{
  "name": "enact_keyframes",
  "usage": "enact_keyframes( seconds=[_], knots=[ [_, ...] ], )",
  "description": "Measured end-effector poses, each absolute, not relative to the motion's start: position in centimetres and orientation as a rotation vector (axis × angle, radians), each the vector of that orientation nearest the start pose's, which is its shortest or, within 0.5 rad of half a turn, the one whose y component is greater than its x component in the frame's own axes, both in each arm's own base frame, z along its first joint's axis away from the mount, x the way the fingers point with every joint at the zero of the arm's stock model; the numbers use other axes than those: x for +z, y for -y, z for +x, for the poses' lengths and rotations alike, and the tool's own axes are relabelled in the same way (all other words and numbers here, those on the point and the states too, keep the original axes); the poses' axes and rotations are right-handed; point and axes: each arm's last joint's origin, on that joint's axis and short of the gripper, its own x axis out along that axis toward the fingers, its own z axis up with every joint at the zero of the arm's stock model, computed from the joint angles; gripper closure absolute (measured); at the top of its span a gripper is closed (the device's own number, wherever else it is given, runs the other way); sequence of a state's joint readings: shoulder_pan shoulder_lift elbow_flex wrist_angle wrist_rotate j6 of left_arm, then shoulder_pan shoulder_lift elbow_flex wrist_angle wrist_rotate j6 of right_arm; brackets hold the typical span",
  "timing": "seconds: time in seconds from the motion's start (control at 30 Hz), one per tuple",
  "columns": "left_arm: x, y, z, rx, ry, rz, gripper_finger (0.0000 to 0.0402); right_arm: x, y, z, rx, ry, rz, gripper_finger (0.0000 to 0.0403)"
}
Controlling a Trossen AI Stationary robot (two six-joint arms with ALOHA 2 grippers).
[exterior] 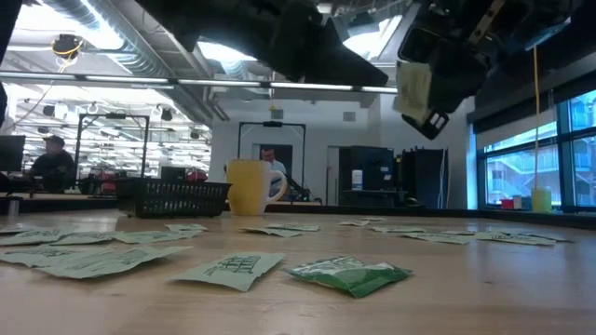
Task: Pick and place Stevia / Truvia into bins
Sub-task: Put the green stevia packet into the black bin
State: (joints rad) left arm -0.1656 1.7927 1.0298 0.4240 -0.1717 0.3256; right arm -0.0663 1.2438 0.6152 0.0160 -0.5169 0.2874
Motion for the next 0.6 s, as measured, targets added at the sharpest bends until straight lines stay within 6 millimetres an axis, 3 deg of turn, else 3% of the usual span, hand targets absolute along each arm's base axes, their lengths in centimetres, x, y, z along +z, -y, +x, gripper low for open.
enact_keyframes(
  seconds=[0.6],
  knots=[
    [21.07,6.11,38.49,-0.038,-0.251,0.455,0.026,20.88,0.19,24.87,0.311,-0.603,0.474,0.0403]
  ],
)
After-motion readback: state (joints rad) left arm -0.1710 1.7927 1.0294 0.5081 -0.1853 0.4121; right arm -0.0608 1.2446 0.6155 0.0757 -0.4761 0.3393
